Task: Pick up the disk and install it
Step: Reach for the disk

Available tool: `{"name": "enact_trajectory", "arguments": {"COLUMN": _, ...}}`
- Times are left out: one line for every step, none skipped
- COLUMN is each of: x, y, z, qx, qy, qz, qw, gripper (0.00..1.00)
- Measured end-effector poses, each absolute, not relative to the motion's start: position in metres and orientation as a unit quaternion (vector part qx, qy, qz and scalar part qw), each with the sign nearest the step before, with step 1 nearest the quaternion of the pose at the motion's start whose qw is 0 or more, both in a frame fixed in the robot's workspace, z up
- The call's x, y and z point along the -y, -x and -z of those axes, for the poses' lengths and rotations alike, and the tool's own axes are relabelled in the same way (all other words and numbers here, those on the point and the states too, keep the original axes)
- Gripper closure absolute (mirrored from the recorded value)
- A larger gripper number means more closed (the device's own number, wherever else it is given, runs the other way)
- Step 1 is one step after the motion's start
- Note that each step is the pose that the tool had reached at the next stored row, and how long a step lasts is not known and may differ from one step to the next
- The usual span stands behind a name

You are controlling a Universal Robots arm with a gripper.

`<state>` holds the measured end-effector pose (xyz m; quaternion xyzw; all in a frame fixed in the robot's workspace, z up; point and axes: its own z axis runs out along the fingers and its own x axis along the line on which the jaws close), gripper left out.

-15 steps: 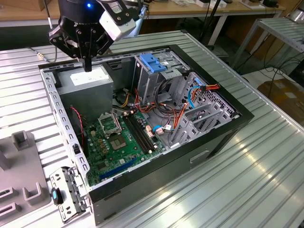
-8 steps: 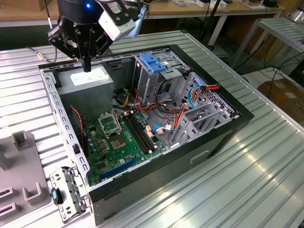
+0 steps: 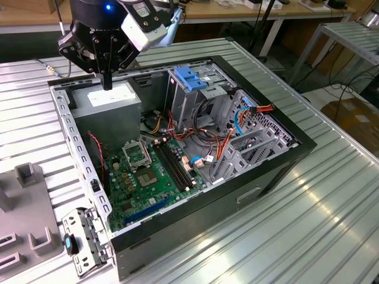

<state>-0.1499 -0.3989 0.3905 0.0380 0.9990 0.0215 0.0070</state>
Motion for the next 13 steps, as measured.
{"name": "enact_trajectory", "arguments": {"x": 0.3989, "y": 0.1503, "z": -0.3904, "qx": -0.999, "qy": -0.038, "qz": -0.021, "qw": 0.007, "gripper": 0.89}}
{"name": "enact_trajectory", "arguments": {"x": 0.3989, "y": 0.1508, "z": -0.3904, "qx": -0.999, "qy": -0.038, "qz": -0.021, "qw": 0.007, "gripper": 0.89}}
{"name": "enact_trajectory", "arguments": {"x": 0.3989, "y": 0.1511, "z": -0.3904, "qx": -0.999, "qy": -0.038, "qz": -0.021, "qw": 0.007, "gripper": 0.89}}
{"name": "enact_trajectory", "arguments": {"x": 0.3989, "y": 0.1515, "z": -0.3903, "qx": -0.999, "qy": -0.038, "qz": -0.021, "qw": 0.007, "gripper": 0.89}}
{"name": "enact_trajectory", "arguments": {"x": 0.3989, "y": 0.1517, "z": -0.3903, "qx": -0.999, "qy": -0.038, "qz": -0.021, "qw": 0.007, "gripper": 0.89}}
{"name": "enact_trajectory", "arguments": {"x": 0.3989, "y": 0.1519, "z": -0.3903, "qx": -0.999, "qy": -0.038, "qz": -0.021, "qw": 0.007, "gripper": 0.89}}
{"name": "enact_trajectory", "arguments": {"x": 0.3989, "y": 0.1522, "z": -0.3903, "qx": -0.999, "qy": -0.038, "qz": -0.021, "qw": 0.007, "gripper": 0.89}}
{"name": "enact_trajectory", "arguments": {"x": 0.3989, "y": 0.1524, "z": -0.3903, "qx": -0.999, "qy": -0.038, "qz": -0.021, "qw": 0.007, "gripper": 0.89}}
{"name": "enact_trajectory", "arguments": {"x": 0.3989, "y": 0.1527, "z": -0.3903, "qx": -0.999, "qy": -0.038, "qz": -0.021, "qw": 0.007, "gripper": 0.89}}
{"name": "enact_trajectory", "arguments": {"x": 0.3989, "y": 0.1529, "z": -0.3903, "qx": -0.999, "qy": -0.038, "qz": -0.021, "qw": 0.007, "gripper": 0.89}}
{"name": "enact_trajectory", "arguments": {"x": 0.3989, "y": 0.1531, "z": -0.3902, "qx": -0.999, "qy": -0.038, "qz": -0.021, "qw": 0.007, "gripper": 0.89}}
{"name": "enact_trajectory", "arguments": {"x": 0.3989, "y": 0.1533, "z": -0.3902, "qx": -0.999, "qy": -0.038, "qz": -0.021, "qw": 0.007, "gripper": 0.89}}
{"name": "enact_trajectory", "arguments": {"x": 0.3989, "y": 0.1535, "z": -0.3902, "qx": -0.999, "qy": -0.038, "qz": -0.021, "qw": 0.006, "gripper": 0.89}}
